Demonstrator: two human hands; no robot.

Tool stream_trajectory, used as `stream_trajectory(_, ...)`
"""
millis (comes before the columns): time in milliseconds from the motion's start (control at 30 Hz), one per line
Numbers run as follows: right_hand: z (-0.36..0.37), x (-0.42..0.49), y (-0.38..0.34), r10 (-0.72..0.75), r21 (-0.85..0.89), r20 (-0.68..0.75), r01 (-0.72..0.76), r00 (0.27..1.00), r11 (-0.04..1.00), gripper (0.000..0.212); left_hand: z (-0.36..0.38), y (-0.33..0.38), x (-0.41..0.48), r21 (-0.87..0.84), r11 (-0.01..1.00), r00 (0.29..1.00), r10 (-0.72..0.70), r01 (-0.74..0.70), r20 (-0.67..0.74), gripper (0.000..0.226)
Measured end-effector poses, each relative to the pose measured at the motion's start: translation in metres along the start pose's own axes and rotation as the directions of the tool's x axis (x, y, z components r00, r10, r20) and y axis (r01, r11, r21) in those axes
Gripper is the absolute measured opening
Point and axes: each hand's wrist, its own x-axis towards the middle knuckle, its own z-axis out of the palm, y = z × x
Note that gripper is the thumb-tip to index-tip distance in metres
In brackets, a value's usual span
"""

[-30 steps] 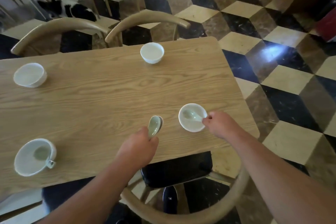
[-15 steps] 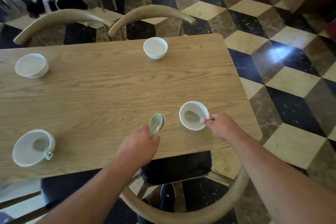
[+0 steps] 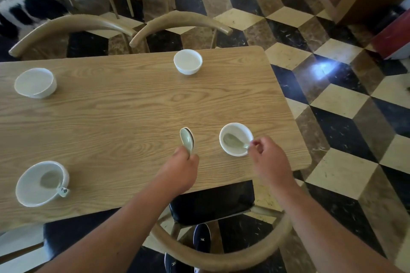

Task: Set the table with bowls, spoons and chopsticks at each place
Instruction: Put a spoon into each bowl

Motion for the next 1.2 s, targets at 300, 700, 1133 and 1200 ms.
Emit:
stream_trajectory(300, 0.039, -0.044, -0.051, -0.102, 0.432, 0.648, -0.254, 0.754, 0.866, 0.026, 0.003, 0.053, -0.020, -0.255, 0.957, 0.989, 0.146, -0.137, 0.020, 0.029)
stream_trajectory(700, -0.040, 0.077, -0.003, -0.266, 0.516, 0.710, -0.224, 0.652, 0.827, 0.020, 0.051, 0.148, -0.009, -0.495, 0.827, 0.962, 0.263, -0.267, -0.078, 0.035)
stream_trajectory(1133, -0.224, 0.245, 0.038, -0.336, 0.298, 0.843, 0.155, 0.420, 0.942, 0.029, 0.145, 0.364, -0.011, -0.891, 0.411, 0.952, -0.141, -0.194, -0.272, 0.030)
stream_trajectory(1200, -0.230, 0.269, 0.032, -0.333, 0.290, 0.836, 0.164, 0.435, 0.943, 0.033, 0.143, 0.383, 0.002, -0.911, 0.356, 0.945, -0.166, -0.210, -0.283, 0.029)
